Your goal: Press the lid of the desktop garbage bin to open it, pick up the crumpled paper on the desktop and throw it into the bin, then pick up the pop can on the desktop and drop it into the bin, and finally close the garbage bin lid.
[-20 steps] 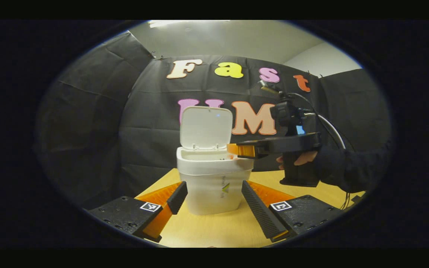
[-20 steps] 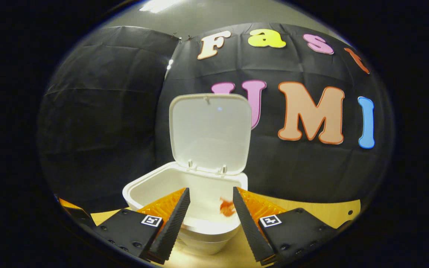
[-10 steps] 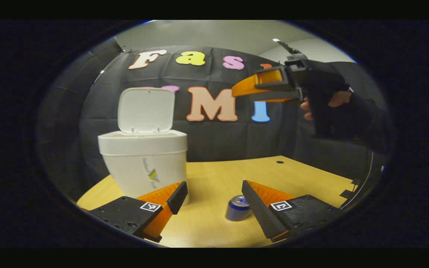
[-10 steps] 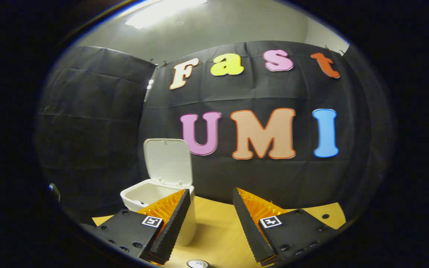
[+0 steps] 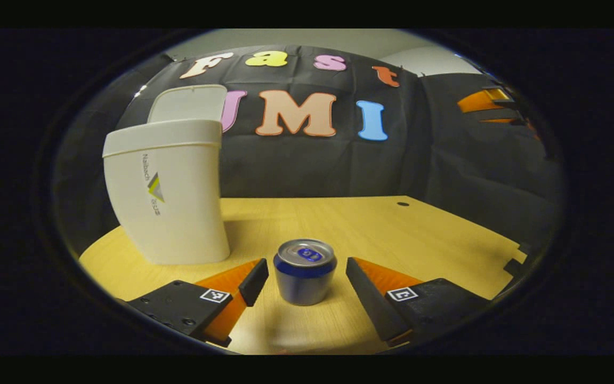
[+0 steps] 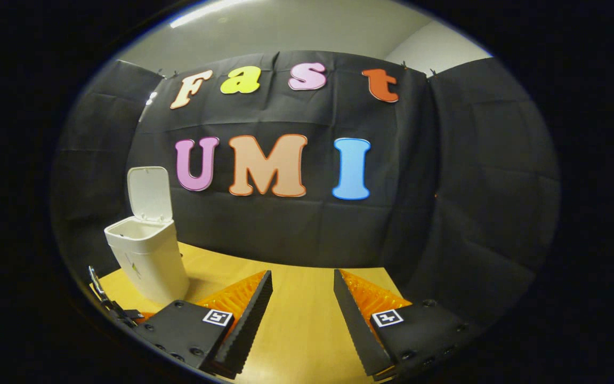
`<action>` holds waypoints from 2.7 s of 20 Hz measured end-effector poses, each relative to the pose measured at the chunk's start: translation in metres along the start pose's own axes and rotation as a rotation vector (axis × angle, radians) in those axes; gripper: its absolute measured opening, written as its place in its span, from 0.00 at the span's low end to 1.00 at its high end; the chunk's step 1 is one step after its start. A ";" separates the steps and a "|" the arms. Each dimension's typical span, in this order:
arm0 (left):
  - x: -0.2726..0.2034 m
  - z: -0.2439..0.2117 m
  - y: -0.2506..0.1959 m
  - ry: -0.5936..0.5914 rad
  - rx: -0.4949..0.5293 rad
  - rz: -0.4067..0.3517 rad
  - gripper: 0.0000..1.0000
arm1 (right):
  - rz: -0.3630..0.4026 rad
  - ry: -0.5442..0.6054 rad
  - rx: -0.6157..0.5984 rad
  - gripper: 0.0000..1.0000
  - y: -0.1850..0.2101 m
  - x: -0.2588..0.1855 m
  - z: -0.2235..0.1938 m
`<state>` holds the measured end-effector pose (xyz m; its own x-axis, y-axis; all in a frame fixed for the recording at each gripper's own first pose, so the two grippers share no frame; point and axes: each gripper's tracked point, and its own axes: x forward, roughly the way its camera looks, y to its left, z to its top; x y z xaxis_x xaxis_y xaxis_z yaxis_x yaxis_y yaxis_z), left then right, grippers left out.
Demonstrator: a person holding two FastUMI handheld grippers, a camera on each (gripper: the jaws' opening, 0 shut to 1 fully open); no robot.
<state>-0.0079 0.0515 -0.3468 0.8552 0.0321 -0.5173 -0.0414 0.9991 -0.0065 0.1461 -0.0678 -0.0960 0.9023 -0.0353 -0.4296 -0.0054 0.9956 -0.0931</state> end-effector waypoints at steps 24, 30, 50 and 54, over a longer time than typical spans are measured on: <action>0.022 0.333 0.139 -0.420 0.157 0.201 0.73 | -0.037 -0.022 0.161 0.80 -0.019 -0.056 -0.031; 0.039 0.269 0.229 -0.244 0.107 0.376 0.74 | -0.092 0.006 0.184 0.80 -0.030 -0.064 -0.046; 0.072 0.469 0.250 -0.433 0.208 0.364 0.94 | -0.099 0.049 0.222 0.80 -0.029 -0.068 -0.068; 0.086 0.448 0.266 -0.345 0.116 0.365 0.95 | -0.119 0.066 0.242 0.80 -0.039 -0.073 -0.075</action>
<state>0.2863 0.3324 -0.0094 0.9170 0.3672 -0.1558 -0.3286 0.9168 0.2270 0.0486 -0.1101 -0.1283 0.8602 -0.1511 -0.4870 0.2095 0.9755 0.0673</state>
